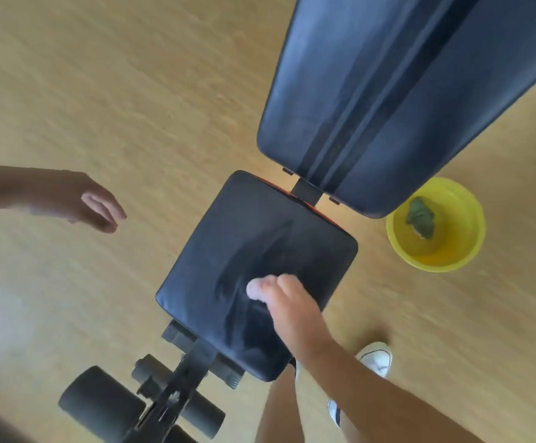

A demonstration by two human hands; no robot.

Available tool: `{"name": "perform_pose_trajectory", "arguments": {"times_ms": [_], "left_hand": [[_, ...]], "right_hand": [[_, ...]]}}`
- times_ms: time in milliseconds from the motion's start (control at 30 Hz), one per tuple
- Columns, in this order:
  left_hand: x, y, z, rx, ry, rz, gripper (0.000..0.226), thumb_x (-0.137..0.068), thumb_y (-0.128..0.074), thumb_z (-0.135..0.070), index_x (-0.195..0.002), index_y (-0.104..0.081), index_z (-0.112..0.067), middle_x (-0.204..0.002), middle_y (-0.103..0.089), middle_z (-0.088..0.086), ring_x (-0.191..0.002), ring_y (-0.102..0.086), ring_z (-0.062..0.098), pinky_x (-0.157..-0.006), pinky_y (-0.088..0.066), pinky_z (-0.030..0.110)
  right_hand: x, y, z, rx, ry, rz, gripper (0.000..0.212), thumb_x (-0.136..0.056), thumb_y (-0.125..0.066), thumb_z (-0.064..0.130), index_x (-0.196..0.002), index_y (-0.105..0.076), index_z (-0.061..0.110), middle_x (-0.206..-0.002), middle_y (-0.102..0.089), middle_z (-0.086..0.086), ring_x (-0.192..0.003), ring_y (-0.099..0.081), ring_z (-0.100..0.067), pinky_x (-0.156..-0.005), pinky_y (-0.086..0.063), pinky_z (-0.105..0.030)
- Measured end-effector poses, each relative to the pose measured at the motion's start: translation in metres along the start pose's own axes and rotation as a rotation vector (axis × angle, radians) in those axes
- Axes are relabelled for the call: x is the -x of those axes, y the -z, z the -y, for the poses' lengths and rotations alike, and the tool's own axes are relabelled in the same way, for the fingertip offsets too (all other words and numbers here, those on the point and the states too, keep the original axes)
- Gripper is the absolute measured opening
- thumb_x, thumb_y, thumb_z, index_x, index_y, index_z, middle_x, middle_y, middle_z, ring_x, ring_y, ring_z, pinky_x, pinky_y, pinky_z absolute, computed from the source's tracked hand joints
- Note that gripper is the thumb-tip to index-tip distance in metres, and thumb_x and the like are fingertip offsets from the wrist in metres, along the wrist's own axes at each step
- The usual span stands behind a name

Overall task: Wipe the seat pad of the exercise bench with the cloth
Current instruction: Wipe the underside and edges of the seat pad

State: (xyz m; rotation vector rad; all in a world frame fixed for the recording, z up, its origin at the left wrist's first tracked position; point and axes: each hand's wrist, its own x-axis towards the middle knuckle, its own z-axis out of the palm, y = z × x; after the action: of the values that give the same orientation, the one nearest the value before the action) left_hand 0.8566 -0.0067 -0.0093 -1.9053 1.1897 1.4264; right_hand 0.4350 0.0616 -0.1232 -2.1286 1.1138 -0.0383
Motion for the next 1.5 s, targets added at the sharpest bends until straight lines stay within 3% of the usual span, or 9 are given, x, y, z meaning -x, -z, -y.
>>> {"name": "perform_pose_trajectory", "arguments": {"times_ms": [100, 333, 500, 633, 833, 1033, 1233, 1367, 1500], "left_hand": [[0.009, -0.024, 0.040, 0.198, 0.027, -0.038, 0.028, -0.079, -0.082, -0.039, -0.106, -0.076, -0.043, -0.109, -0.079, -0.016, -0.108, -0.070, 0.006, -0.087, -0.060, 0.036], [-0.006, -0.108, 0.049, 0.417, 0.006, -0.042, 0.040, -0.079, -0.080, -0.045, -0.118, -0.067, -0.048, -0.120, -0.069, -0.028, -0.093, -0.076, 0.001, -0.102, -0.049, 0.034], [-0.024, -0.146, 0.030, 0.498, -0.011, 0.052, 0.065, -0.079, -0.081, -0.042, -0.138, -0.056, -0.043, -0.137, -0.059, -0.026, -0.101, -0.073, 0.002, -0.105, -0.039, 0.030], [-0.033, -0.176, 0.023, 0.540, -0.038, -0.031, 0.044, -0.068, -0.083, -0.047, -0.102, -0.064, -0.067, -0.113, -0.076, -0.021, -0.107, -0.067, 0.004, -0.103, -0.046, 0.028], [-0.039, -0.195, 0.021, 0.662, 0.006, -0.189, 0.036, -0.069, -0.081, -0.039, -0.091, -0.072, -0.066, -0.062, -0.060, -0.004, -0.051, -0.032, 0.011, -0.048, -0.032, 0.020], [-0.042, -0.198, 0.017, 0.695, 0.023, -0.230, 0.036, -0.075, -0.080, -0.030, -0.098, -0.073, -0.056, -0.046, -0.039, -0.009, -0.041, -0.023, 0.011, -0.038, -0.024, 0.018], [-0.046, -0.207, 0.022, 0.764, 0.022, -0.253, 0.040, -0.076, -0.083, -0.029, -0.111, -0.074, -0.046, -0.051, -0.060, -0.015, -0.042, -0.031, 0.010, -0.040, -0.029, 0.016], [-0.048, -0.214, 0.024, 0.763, 0.018, -0.286, 0.045, -0.077, -0.082, -0.030, -0.119, -0.074, -0.042, -0.095, -0.080, -0.012, -0.056, -0.047, 0.004, -0.054, -0.039, 0.017], [-0.050, -0.216, 0.026, 0.795, 0.027, -0.264, 0.044, -0.074, -0.084, -0.034, -0.114, -0.072, -0.047, -0.102, -0.079, -0.015, -0.067, -0.060, -0.006, -0.072, -0.056, 0.022]], "right_hand": [[0.018, 0.003, 0.005, 0.200, 0.417, 0.166, 0.030, -0.073, -0.071, 0.000, -0.090, -0.070, 0.023, -0.076, -0.055, 0.003, -0.067, -0.054, -0.016, -0.055, -0.053, -0.027], [0.007, 0.021, 0.014, -0.045, -0.411, -0.026, 0.021, -0.096, -0.059, 0.020, -0.099, -0.060, 0.040, -0.078, -0.048, 0.015, -0.070, -0.056, -0.008, -0.059, -0.046, -0.023], [0.025, 0.019, 0.007, 0.067, 0.085, 0.278, 0.046, -0.101, -0.025, 0.041, -0.115, -0.064, 0.020, -0.098, -0.058, 0.006, -0.087, -0.056, -0.013, -0.083, -0.050, -0.034], [0.009, 0.028, -0.018, 0.164, -0.306, -0.255, 0.019, -0.090, -0.067, 0.005, -0.100, -0.065, 0.021, -0.079, -0.040, 0.006, -0.060, -0.051, -0.022, -0.051, -0.042, -0.027], [0.061, -0.027, 0.046, 0.143, 0.051, 0.433, 0.022, -0.088, -0.063, 0.048, -0.078, -0.046, 0.038, -0.070, -0.014, 0.012, -0.059, -0.041, -0.001, -0.055, -0.037, -0.008], [-0.063, 0.043, -0.019, 0.191, -0.366, -0.392, 0.011, -0.090, -0.061, 0.005, -0.081, -0.062, 0.010, -0.077, -0.053, -0.013, -0.073, -0.044, -0.025, -0.068, -0.053, -0.047], [-0.010, -0.014, 0.052, 0.308, 0.488, 0.324, 0.032, -0.094, -0.054, 0.018, -0.067, -0.069, 0.024, -0.055, -0.030, 0.011, -0.052, -0.039, -0.012, -0.044, -0.039, -0.017], [-0.111, 0.038, 0.009, 0.376, 0.172, -0.285, 0.011, -0.083, -0.070, 0.004, -0.082, -0.068, 0.015, -0.068, -0.045, -0.002, -0.055, -0.046, -0.024, -0.046, -0.050, -0.031], [-0.053, -0.004, 0.079, 0.251, 0.134, 0.211, 0.008, -0.087, -0.060, 0.015, -0.085, -0.053, 0.014, -0.068, -0.046, -0.007, -0.066, -0.048, -0.029, -0.056, -0.047, -0.037]]}}
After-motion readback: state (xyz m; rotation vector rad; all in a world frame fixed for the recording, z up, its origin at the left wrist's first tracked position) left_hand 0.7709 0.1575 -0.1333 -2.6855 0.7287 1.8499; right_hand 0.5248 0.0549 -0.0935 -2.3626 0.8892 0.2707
